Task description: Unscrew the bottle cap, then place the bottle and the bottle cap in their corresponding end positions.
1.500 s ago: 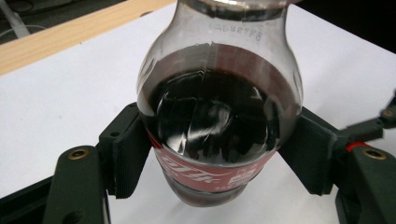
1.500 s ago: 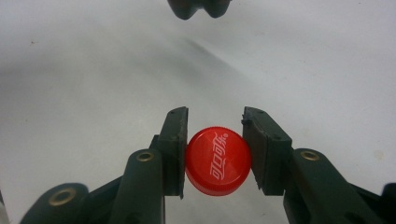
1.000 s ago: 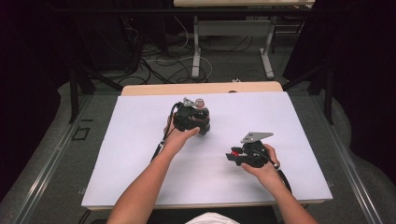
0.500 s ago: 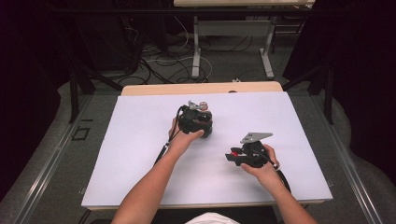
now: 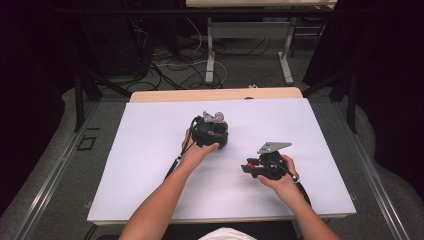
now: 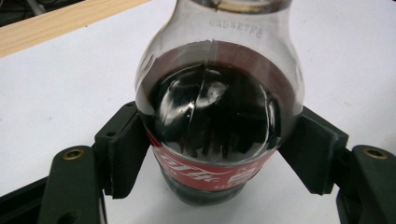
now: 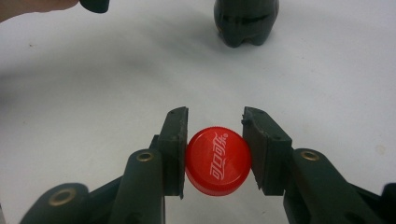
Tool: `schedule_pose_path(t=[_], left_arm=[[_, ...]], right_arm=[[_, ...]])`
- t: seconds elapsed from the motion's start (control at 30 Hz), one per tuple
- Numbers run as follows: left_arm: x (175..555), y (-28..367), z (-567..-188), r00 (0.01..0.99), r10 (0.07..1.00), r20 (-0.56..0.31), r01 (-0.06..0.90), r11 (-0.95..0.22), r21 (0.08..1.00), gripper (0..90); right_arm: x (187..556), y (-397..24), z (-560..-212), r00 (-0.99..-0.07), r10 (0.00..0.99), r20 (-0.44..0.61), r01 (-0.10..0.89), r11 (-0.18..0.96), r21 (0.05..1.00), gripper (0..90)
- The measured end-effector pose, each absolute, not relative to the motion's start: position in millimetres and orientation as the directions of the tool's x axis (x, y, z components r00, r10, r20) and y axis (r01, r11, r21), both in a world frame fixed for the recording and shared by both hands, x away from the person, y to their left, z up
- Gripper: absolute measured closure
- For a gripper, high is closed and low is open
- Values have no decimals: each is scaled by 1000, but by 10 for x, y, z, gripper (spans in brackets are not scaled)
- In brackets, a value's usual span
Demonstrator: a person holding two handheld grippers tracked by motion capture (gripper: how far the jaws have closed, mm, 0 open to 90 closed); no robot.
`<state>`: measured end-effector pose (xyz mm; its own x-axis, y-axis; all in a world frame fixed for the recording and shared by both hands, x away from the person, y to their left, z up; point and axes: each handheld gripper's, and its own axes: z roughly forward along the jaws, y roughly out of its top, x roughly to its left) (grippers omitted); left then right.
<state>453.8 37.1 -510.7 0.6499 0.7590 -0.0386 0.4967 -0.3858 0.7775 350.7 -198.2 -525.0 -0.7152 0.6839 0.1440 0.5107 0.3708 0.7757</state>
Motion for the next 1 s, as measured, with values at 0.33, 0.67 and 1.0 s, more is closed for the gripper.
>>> schedule_pose_path(t=[0.33, 0.67, 1.0], left_arm=[[4554, 393, -5117, 656, 752, -59, 504, -379, 776, 278], [4522, 471, -5148, 653, 750, -102, 520, -347, 780, 73], [4419, 650, -5071, 640, 753, -150, 547, -310, 777, 7]], right_arm=[[3505, -1990, -5239, -721, 679, 139, 518, 394, 759, 613], [3505, -1966, -5268, -719, 679, 145, 516, 383, 766, 613], [3515, -1962, -5277, -720, 679, 141, 514, 387, 765, 613]])
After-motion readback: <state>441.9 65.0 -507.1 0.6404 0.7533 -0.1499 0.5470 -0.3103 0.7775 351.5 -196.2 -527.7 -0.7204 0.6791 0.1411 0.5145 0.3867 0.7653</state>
